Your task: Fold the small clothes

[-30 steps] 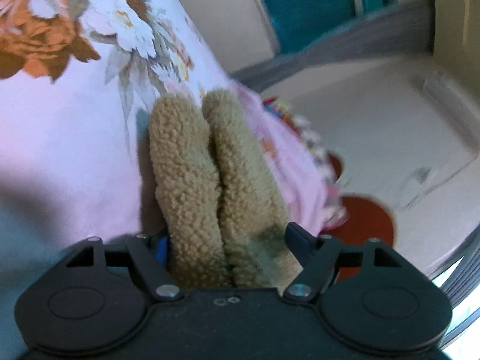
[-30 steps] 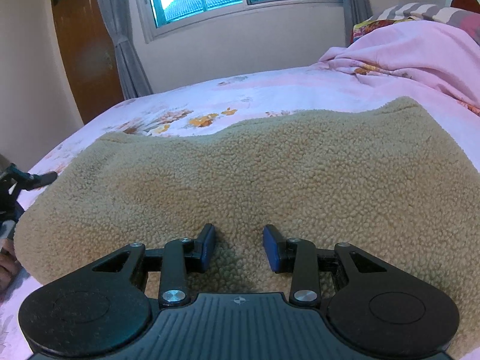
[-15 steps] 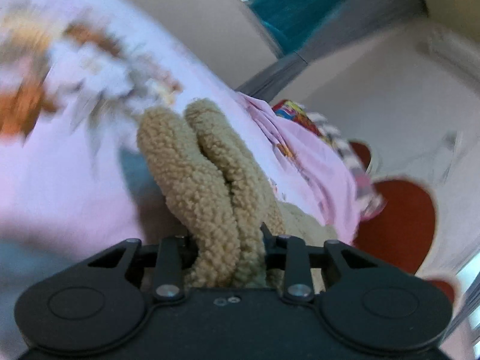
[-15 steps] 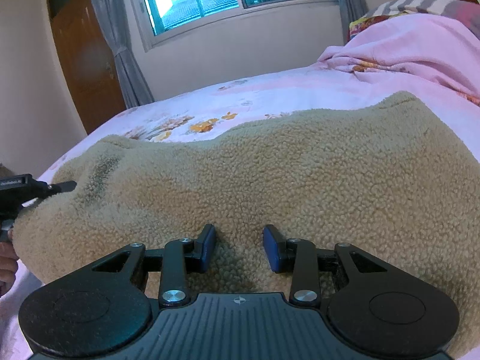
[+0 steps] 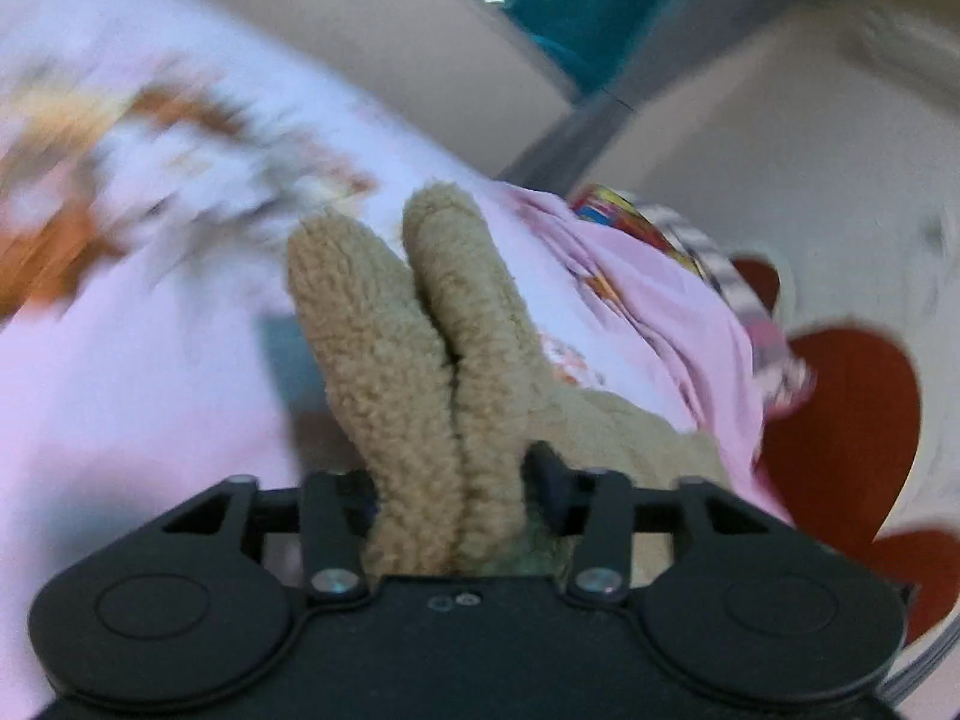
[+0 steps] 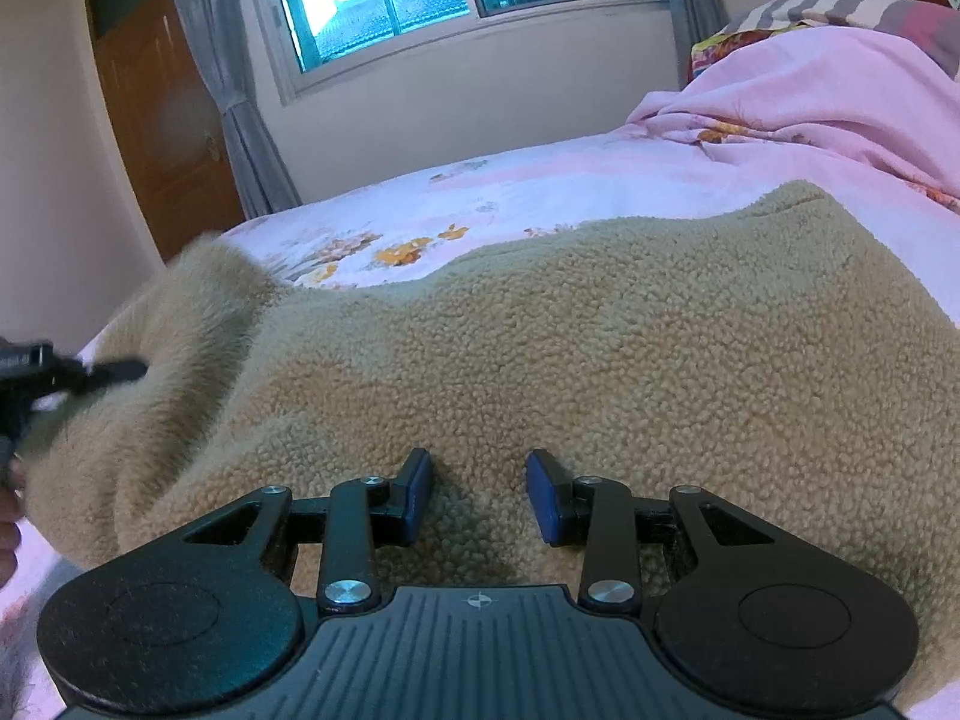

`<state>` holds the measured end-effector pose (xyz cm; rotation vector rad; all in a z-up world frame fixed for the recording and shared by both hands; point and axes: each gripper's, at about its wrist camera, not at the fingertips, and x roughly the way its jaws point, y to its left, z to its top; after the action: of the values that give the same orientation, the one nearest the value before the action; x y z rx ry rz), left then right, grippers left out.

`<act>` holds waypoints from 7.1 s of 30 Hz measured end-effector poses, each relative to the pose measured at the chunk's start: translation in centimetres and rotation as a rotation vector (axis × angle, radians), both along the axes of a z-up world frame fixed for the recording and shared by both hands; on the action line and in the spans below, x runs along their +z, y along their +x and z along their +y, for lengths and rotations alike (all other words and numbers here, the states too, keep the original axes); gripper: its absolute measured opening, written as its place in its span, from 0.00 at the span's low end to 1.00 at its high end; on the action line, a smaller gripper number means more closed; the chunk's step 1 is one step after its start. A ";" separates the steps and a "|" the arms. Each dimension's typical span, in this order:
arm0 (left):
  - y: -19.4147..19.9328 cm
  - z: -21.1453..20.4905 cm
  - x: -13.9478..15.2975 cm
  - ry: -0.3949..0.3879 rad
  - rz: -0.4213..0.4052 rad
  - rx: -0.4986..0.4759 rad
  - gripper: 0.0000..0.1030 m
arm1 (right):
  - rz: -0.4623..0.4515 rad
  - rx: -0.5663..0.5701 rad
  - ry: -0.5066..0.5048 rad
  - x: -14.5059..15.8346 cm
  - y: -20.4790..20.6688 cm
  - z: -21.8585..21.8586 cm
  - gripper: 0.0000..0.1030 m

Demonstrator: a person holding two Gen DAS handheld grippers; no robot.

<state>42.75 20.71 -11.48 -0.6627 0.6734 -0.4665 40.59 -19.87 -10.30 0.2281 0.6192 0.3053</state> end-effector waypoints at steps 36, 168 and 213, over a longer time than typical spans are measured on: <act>-0.4 5.1 -3.4 -0.206 0.138 -0.069 0.72 | -0.016 0.016 -0.001 -0.3 -0.4 -0.3 0.35; -4.7 -34.3 13.3 0.375 -0.251 -0.338 0.76 | -0.158 -0.516 0.130 3.6 -20.9 -28.3 1.00; -2.2 -35.8 5.9 0.675 -0.327 -0.532 0.49 | 0.079 -0.275 0.667 2.8 -7.2 -19.6 1.00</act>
<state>40.54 -15.04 -5.57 0.2414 0.6384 -0.7663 33.40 -39.50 -7.53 0.9613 0.5387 0.2282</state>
